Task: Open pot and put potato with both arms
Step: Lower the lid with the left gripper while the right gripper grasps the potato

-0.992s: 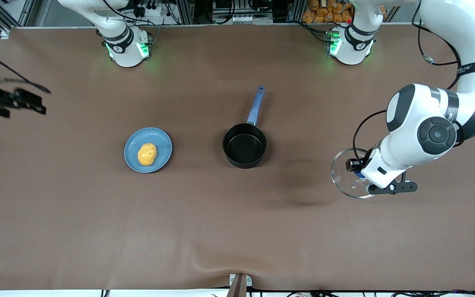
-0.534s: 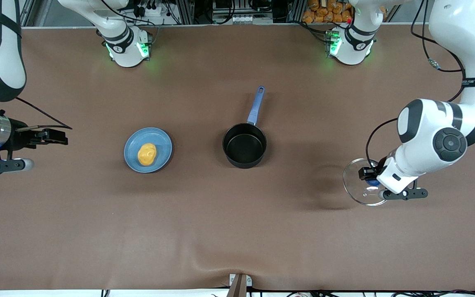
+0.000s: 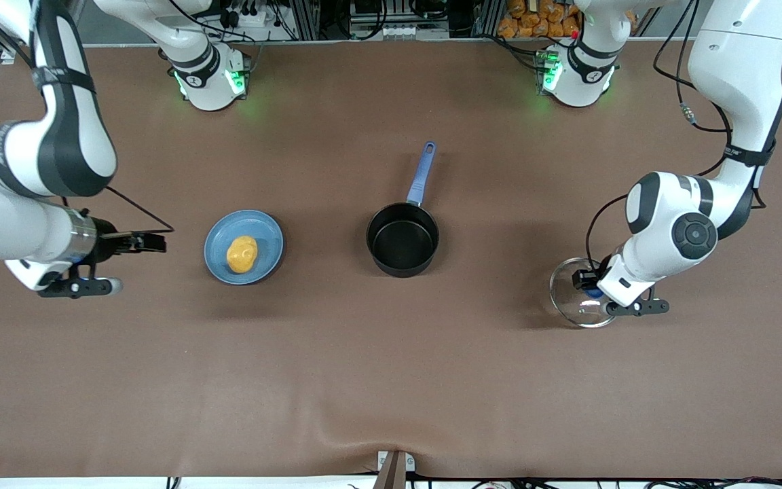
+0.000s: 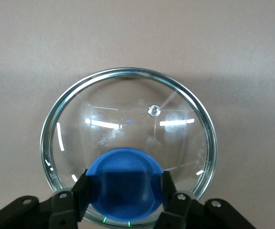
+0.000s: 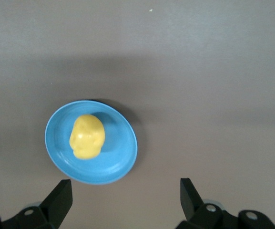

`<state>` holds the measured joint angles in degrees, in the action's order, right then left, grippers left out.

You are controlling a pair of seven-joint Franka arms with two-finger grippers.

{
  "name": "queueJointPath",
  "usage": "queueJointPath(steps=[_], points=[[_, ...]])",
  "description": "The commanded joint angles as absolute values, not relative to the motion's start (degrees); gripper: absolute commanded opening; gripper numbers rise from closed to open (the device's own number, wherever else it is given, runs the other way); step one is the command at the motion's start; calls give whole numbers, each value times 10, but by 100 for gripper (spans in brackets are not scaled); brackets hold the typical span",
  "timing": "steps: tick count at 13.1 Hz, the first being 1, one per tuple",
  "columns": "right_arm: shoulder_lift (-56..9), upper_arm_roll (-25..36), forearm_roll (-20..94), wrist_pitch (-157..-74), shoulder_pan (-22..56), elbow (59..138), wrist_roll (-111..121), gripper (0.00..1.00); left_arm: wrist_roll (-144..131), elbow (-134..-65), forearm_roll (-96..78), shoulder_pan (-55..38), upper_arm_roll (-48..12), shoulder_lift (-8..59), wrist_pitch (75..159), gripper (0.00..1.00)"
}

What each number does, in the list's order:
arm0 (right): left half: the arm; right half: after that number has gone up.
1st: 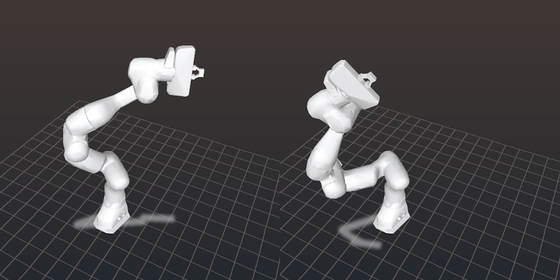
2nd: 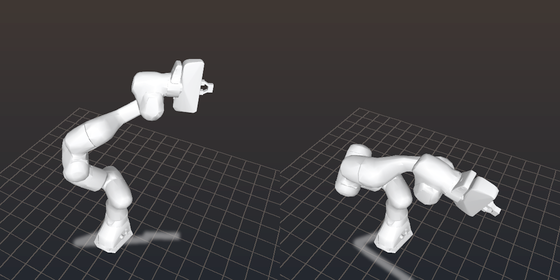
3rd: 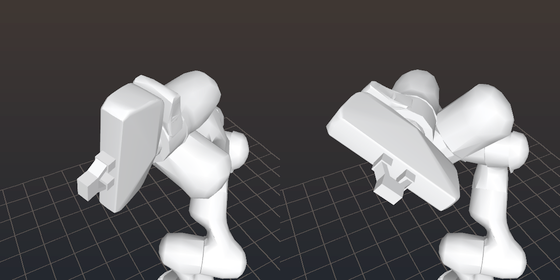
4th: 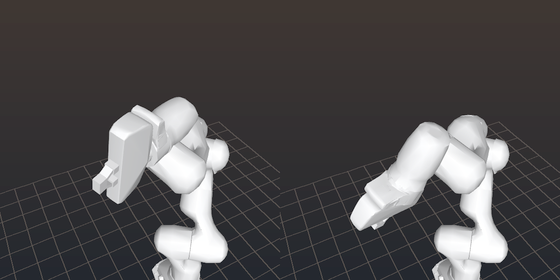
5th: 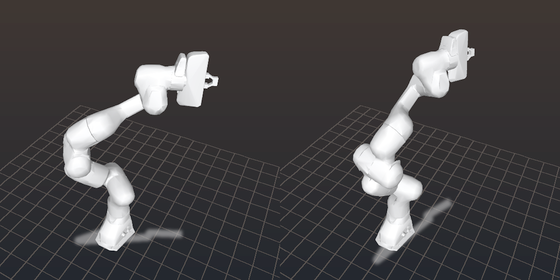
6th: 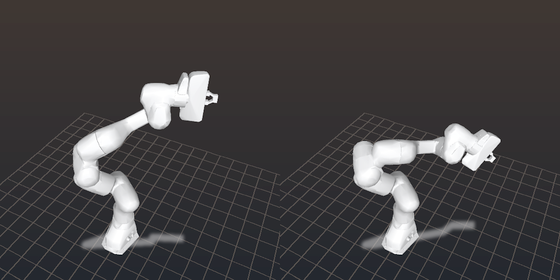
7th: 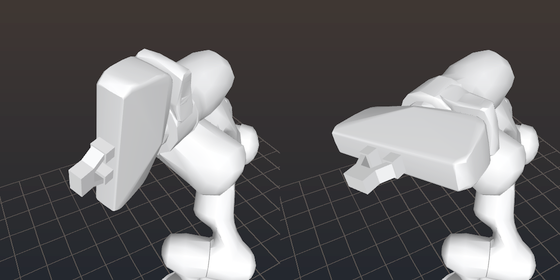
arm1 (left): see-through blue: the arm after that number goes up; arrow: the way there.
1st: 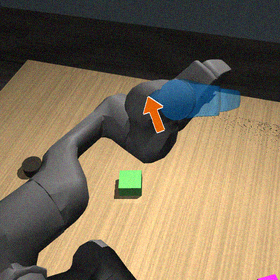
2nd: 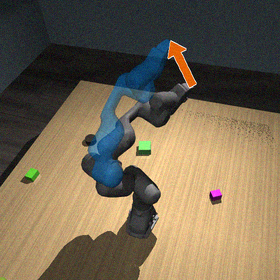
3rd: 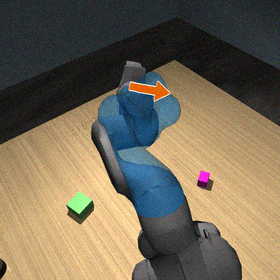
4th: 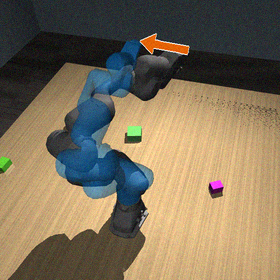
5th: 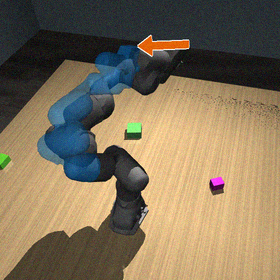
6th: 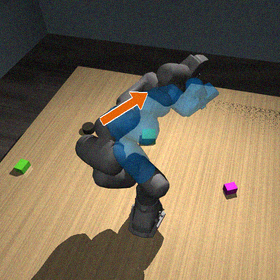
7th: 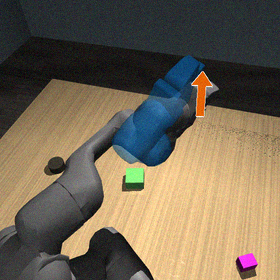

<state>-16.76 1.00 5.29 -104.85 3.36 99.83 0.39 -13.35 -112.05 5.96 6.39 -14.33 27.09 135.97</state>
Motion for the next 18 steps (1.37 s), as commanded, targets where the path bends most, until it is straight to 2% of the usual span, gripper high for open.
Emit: queueJointPath(steps=[1,4,7,10,11,12,13,16,18], points=[[-149,9,67,-1147,55,1090,-5,100,-130,-1146,76,76,-145,252,1368,0],[-154,8,68,-1238,88,1141,-50,100,-130,-1143,76,80,-145,261,1380,0],[-174,8,68,-1266,98,1153,-55,100,-130,-1144,90,86,-145,275,1405,0],[-192,1,74,-1367,108,1209,-62,100,-133,-1142,114,91,-145,285,1411,0],[-197,1,76,-1383,116,1220,-68,100,-134,-1141,115,92,-145,285,1411,16],[-200,1,77,-1389,125,1224,-84,100,-144,-1136,114,94,-146,284,1410,64],[-201,1,77,-1389,135,1224,-113,100,-143,-1130,114,96,-146,280,1409,100],[-206,2,76,-1390,163,1224,-148,100,-138,-1104,114,105,-149,241,1376,100],[-213,3,71,-1392,163,1231,-146,100,-136,-1056,113,104,-152,208,1303,100]])
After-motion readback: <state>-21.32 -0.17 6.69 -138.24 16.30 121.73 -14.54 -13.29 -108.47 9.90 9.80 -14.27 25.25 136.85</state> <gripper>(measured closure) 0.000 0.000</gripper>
